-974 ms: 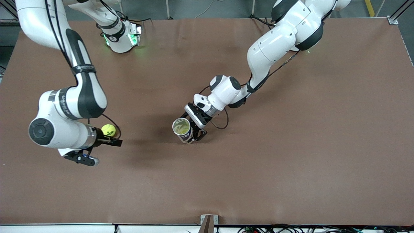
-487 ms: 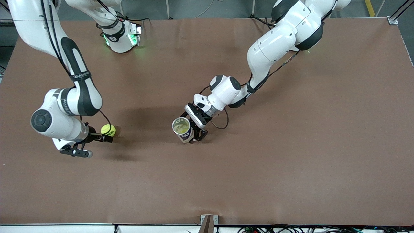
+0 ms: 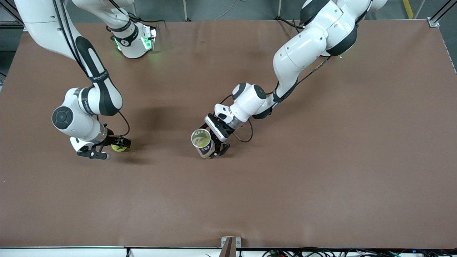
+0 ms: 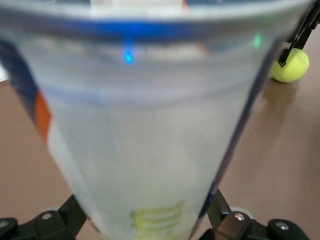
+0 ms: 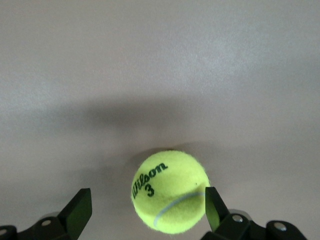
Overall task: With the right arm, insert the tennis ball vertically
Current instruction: 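Close the right gripper around the second tennis ball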
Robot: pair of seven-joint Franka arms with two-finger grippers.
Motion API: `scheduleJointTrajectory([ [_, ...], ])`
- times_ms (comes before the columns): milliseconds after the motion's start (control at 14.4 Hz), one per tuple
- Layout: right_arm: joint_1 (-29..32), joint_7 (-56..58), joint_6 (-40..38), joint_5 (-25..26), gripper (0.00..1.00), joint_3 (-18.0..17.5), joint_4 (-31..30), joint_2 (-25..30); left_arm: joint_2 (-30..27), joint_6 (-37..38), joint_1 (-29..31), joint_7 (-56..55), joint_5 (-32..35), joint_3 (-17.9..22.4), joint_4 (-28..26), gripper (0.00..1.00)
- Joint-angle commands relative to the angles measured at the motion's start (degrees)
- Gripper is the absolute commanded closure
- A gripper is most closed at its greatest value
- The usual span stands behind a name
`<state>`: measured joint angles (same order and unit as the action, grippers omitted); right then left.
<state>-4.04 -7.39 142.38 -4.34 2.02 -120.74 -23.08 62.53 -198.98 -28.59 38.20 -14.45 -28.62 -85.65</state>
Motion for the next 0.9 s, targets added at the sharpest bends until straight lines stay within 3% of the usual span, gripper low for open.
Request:
scheduleJointTrajectory([
  [0,0.61,0.27,2.55,1.35,0.0,-0.52,-5.47,4.0,-0.48,-0.8,0.29,0.21,-1.11,-0.21,-0.83,0.0],
  [835,2.37,3.79,8.7,1.35,0.0,-0.61,-6.26,3.04,-0.48,-0.8,0.38,0.3,-1.11,-0.21,-0.74,0.0],
])
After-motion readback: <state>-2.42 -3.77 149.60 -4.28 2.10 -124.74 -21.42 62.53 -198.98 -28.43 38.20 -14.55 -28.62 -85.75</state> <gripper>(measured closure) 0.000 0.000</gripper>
